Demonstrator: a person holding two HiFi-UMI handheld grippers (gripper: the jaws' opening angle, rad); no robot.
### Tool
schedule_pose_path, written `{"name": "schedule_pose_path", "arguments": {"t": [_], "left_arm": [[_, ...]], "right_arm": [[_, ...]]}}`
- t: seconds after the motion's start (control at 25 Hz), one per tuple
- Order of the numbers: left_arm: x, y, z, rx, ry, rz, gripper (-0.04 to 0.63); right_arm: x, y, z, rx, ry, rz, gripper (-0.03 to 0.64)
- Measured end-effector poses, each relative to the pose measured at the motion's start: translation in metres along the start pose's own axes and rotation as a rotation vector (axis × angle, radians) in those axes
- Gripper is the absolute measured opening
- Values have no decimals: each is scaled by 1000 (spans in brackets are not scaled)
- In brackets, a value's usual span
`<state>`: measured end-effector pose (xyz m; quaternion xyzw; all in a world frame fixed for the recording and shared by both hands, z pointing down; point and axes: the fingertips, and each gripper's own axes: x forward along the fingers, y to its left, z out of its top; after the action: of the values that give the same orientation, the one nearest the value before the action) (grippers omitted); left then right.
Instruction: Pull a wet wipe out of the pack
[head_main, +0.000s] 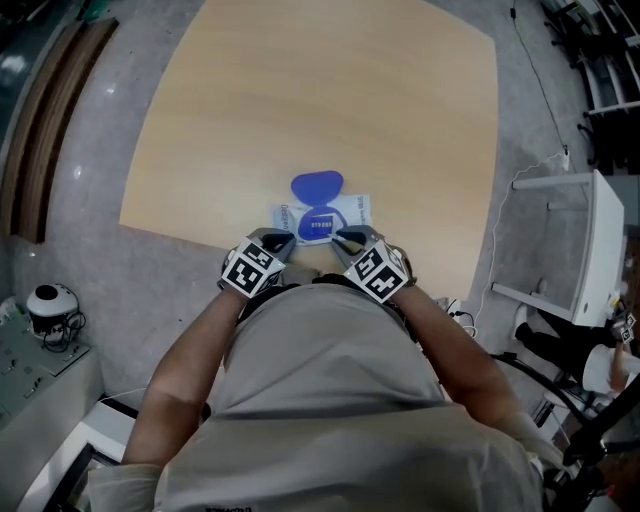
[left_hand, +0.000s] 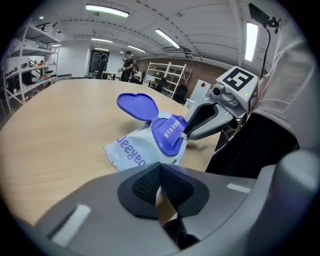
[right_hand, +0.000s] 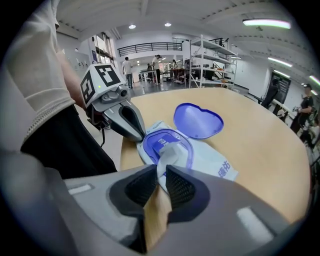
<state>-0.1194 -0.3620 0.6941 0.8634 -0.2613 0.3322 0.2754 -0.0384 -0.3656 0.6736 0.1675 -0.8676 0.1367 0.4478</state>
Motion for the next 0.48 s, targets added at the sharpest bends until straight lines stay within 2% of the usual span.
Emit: {"name": "schedule_pose_path", "arguments": {"t": [0.32, 0.48], "left_arm": [[-2, -1, -1, 9, -8, -4, 5], [-2, -1, -2, 14, -5, -12, 6]], "right_arm": [[10, -3, 1, -30, 61, -59, 46], [10, -4, 1, -31, 58, -75, 34]]}}
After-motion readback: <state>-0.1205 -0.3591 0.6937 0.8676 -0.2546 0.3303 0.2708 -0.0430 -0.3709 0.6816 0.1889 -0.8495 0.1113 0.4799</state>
